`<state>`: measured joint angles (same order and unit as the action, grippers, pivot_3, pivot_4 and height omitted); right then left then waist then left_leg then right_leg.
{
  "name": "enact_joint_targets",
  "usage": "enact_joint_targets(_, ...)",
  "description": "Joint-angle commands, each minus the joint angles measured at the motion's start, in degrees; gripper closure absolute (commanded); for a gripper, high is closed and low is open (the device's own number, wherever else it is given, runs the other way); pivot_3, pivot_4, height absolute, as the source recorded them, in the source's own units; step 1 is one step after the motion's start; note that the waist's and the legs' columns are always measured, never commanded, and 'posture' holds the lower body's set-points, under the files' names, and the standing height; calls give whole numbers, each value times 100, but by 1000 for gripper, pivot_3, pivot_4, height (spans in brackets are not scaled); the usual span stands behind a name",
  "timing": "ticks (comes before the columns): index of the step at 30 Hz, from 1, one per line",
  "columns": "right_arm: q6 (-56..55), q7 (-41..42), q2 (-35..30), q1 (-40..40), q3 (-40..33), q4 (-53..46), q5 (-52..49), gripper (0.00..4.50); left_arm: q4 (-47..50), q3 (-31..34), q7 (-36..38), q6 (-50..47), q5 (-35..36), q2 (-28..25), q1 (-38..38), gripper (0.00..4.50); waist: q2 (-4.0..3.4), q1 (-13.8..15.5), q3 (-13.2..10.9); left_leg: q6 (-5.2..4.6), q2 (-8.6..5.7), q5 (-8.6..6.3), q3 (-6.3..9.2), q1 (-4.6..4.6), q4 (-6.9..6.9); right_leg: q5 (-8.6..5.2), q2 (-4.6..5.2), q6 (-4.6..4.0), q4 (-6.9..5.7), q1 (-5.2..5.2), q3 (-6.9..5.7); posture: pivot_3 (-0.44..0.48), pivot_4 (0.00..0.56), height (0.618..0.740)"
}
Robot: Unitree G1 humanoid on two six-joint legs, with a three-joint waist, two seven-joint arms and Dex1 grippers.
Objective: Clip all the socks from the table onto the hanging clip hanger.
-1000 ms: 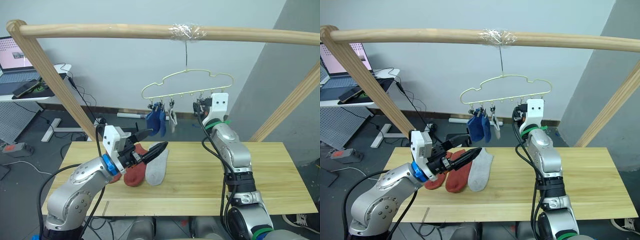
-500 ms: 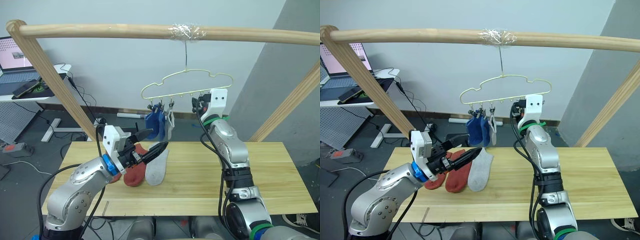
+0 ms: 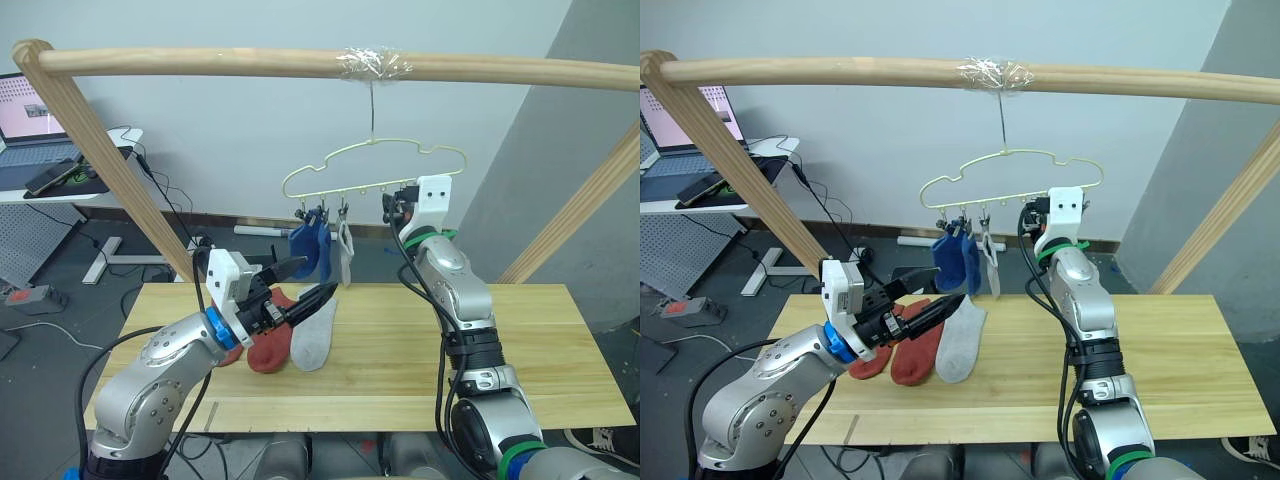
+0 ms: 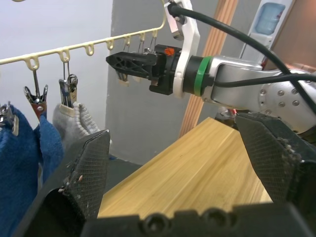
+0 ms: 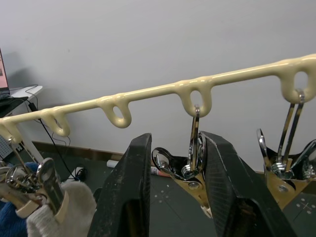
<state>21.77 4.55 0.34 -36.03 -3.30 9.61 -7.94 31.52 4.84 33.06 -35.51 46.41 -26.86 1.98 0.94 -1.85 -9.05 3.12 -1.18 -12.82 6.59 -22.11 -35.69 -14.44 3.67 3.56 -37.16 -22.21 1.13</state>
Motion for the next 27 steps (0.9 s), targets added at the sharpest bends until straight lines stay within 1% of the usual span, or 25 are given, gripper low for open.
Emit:
enact_joint_targets(1, -152, -9, -26, -172, -39, -94, -28, 2967, 229, 51, -23, 44, 108, 17, 69, 0, 0, 0, 0, 0, 0, 0, 0, 0, 0, 0, 0, 0, 0, 0, 0, 24, 96, 740)
enact_joint_targets(3, -145, -4, -27, -176, -47, -83, -38, 2967, 234, 49, -31, 43, 117, 16, 67, 0, 0, 0, 0, 0, 0, 0, 0, 0, 0, 0, 0, 0, 0, 0, 0, 24, 98, 740)
enact_joint_targets(10, -56, 32, -42, -172, -122, -35, -134, 4421, 219, 37, -54, 19, 143, 13, 79, 0, 0, 0, 0, 0, 0, 0, 0, 0, 0, 0, 0, 0, 0, 0, 0, 23, 99, 740)
enact_joint_targets(11, -26, 28, -38, -168, -147, -39, -163, 4486, 218, 34, -58, 16, 144, 13, 78, 0, 0, 0, 0, 0, 0, 0, 1, 0, 0, 0, 0, 0, -1, 0, 0, 22, 101, 740)
enact_joint_targets(14, 76, 7, -26, -161, -233, -77, -270, 4486, 203, 25, -72, 16, 137, 24, 81, 0, 0, 0, 0, 0, 0, 0, 1, 0, -1, 0, 0, 0, 0, 1, 0, 21, 102, 740)
enact_joint_targets(17, 402, 18, -35, -171, -392, -185, -520, 4486, 133, -23, -99, 49, 30, 34, 81, 0, 0, 1, 0, 0, 0, 0, 1, 0, -1, 0, 0, 0, 0, 2, 0, 20, 106, 740)
enact_joint_targets(22, 1408, 178, -172, -180, -572, -531, -1062, 4486, -379, -274, -307, 175, -751, -5, 26, 0, -1, 0, 0, -1, 0, 0, 2, 2, -1, -1, -1, -1, 0, 4, 0, 9, 115, 740)
enact_joint_targets(25, 2199, 190, -232, -168, -739, -843, -1502, 4486, -1137, -590, -391, 518, -1445, 123, 81, 0, -5, 1, 0, -1, 0, 0, 3, 3, -1, -2, -2, -3, -1, 4, -1, -2, 123, 740)
enact_joint_targets(27, 2524, 177, -295, -172, -752, -1007, -1631, 4486, -1690, -815, -393, 808, -1887, 215, 167, 0, -7, 3, -1, -2, 0, 0, 3, 3, -1, -2, -3, -3, -1, 4, -1, -9, 128, 740)
